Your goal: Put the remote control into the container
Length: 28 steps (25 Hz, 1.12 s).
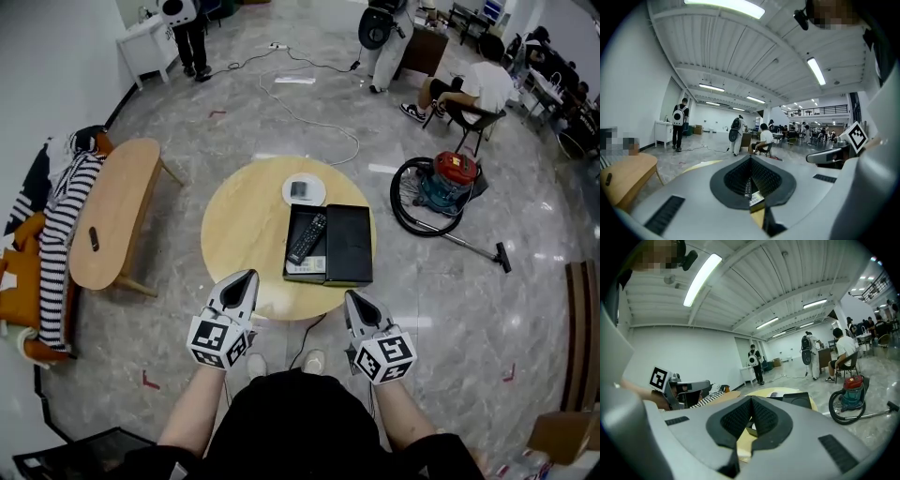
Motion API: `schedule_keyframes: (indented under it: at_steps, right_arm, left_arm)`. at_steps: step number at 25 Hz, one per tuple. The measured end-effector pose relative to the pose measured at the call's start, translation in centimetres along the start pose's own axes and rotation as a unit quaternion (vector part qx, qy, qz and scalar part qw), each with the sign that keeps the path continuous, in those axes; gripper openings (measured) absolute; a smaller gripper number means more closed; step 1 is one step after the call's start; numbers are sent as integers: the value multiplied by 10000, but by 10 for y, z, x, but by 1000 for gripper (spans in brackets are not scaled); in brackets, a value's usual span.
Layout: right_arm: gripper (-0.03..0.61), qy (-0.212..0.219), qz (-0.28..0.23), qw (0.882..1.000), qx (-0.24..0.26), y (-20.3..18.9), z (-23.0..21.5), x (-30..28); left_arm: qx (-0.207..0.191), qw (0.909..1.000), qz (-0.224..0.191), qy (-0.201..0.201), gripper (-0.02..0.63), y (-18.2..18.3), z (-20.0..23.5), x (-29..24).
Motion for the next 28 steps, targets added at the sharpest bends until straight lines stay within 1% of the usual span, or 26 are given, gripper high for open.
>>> schedule_keyframes:
  at_steps: [3, 7, 13, 15, 19, 28]
  right_arm:
    - [6, -181, 14, 9997, 169, -4, 5, -1]
    - [6, -383, 7, 9989, 271, -1, 14, 1]
    - [6, -621, 8, 9980, 147, -1, 18, 5]
    - [6, -648, -23, 9978, 114, 0, 21, 5]
    - [6, -643, -186, 9975, -229, 4, 27, 0]
    - [6, -671, -252, 9971, -250, 17, 26, -6]
  left_arm:
    - [-80, 9998, -150, -100, 6, -3, 5, 18]
    - [164, 9995, -240, -123, 6, -1, 19, 36]
    - [351, 9985, -392, -116, 6, 5, 38, 50]
    - [372, 9985, -376, -157, 6, 4, 42, 50]
    - [351, 9986, -346, -213, 6, 4, 50, 50]
    - [340, 9979, -415, -365, 6, 13, 50, 51]
Point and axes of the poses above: the fingertips, and each gripper's own axes: x backward along the fingers, z to its left, y out of its top, the point moved 4 cm from there along x, backward along the fingers
